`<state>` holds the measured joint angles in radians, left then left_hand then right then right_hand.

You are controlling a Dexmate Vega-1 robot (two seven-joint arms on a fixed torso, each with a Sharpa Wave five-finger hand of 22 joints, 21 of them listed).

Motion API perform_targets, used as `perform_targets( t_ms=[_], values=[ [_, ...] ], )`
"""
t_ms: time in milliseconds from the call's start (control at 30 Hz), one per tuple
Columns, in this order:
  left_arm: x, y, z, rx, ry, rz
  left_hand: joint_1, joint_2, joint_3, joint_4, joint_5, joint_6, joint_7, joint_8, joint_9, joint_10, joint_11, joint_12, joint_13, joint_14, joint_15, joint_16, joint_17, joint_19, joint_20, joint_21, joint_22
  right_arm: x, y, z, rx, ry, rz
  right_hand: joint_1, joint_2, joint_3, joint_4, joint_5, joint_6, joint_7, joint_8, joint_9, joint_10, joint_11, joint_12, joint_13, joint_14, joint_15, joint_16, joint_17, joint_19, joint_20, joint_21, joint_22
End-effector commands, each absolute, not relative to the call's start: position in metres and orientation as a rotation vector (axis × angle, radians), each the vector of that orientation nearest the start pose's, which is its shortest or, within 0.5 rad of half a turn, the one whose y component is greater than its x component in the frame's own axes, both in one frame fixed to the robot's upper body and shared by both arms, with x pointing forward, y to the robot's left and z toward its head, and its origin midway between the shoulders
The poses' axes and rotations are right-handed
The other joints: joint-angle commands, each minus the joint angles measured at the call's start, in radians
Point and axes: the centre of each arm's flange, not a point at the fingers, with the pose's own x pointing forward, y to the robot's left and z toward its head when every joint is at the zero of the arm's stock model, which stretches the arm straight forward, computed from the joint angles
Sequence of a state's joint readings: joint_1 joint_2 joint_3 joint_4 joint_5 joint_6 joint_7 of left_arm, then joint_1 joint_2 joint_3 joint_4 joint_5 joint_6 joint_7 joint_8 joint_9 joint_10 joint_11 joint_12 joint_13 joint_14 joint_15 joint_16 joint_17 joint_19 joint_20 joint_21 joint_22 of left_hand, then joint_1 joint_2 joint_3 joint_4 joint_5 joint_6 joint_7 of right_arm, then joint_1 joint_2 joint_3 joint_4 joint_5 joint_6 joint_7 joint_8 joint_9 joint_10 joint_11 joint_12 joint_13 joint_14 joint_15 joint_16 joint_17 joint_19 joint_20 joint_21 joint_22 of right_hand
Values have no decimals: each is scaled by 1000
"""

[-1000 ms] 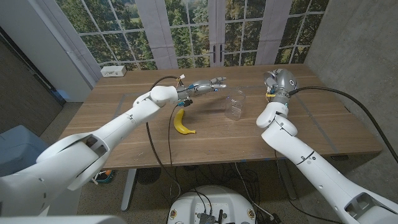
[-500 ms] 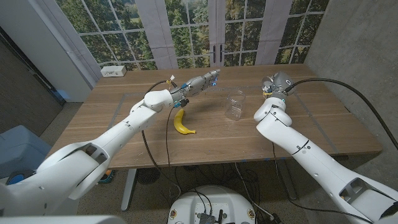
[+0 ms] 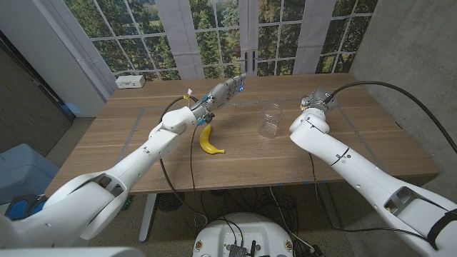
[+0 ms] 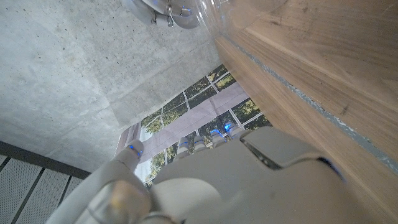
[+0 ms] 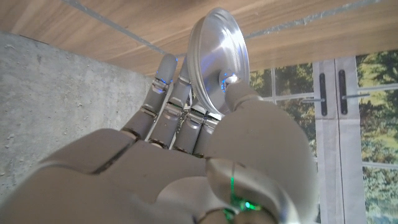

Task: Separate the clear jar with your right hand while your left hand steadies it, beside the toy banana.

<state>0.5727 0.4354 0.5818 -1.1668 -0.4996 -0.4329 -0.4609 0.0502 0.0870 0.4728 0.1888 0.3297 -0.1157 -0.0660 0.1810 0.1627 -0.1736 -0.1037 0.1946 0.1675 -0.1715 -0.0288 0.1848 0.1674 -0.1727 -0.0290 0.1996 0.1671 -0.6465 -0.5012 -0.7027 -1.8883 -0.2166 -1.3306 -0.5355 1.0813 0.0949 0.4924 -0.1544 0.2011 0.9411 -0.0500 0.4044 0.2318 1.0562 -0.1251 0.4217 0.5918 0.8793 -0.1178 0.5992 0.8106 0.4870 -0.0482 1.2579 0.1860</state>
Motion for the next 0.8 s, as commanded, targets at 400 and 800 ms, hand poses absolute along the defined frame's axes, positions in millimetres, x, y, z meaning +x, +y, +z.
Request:
perform_targets(
  t_ms=[400, 800],
  values=[
    [624, 169, 40, 276, -859, -700, -7, 126, 51, -7, 15, 5, -13, -4, 3, -72, -13, -5, 2, -110, -87, -6, 1, -37, -101, -4, 2, 598, -225, 27, -1093, 194, -601, -31, 6, 14, 2, 2, -47, -2, -20, 3, -44, 8, -16, 16, -39, -72, -30, 3, -42, 12, 5, -6],
    [621, 170, 39, 279, -864, -709, -3, 119, 72, -16, 14, 3, -17, -5, 3, -74, -13, -7, 2, -109, -86, -8, -1, -36, -99, -6, 1, 596, -221, 30, -1150, 258, -552, -201, -105, -114, 5, -19, -530, 35, -217, -6, -584, 98, -242, -38, -449, 74, -197, -55, -182, 129, -102, -17]
  ],
)
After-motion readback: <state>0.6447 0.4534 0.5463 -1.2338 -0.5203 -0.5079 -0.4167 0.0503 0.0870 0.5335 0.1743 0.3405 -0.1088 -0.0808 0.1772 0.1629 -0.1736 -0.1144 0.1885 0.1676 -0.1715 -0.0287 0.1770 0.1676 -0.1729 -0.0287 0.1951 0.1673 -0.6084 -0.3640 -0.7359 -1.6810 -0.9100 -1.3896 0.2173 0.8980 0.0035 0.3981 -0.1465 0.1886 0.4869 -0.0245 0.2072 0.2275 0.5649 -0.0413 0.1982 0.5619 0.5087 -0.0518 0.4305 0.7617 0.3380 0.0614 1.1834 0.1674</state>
